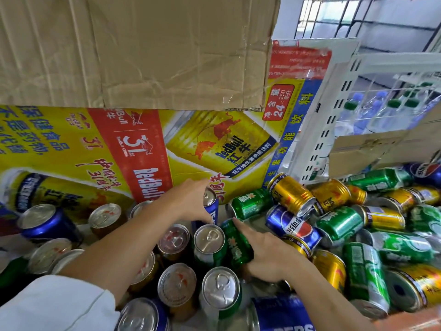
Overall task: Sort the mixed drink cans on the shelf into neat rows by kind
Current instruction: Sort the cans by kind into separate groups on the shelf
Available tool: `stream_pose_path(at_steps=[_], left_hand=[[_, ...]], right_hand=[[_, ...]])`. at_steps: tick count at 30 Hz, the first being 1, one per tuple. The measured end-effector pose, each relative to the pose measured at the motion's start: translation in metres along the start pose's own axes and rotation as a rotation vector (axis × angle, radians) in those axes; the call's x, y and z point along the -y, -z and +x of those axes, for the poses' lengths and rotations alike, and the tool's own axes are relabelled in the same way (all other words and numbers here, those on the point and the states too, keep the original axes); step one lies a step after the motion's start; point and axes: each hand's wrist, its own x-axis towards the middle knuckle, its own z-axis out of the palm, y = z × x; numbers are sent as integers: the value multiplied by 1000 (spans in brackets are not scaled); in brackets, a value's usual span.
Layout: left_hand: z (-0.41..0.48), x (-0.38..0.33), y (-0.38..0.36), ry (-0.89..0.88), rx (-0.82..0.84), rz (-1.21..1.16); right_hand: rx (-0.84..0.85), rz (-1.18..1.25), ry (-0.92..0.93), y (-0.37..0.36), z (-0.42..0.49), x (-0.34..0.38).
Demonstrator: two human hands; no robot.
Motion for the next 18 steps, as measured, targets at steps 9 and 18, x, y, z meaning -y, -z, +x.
stream_pose_path(at_steps=[9, 18], left_hand=[[-20, 15, -1, 89, -92, -36], [-32, 37, 7, 123, -56, -27]], right_hand=[[-229, 182, 41, 25, -4, 2], [-375, -85, 91, 43, 14, 43]])
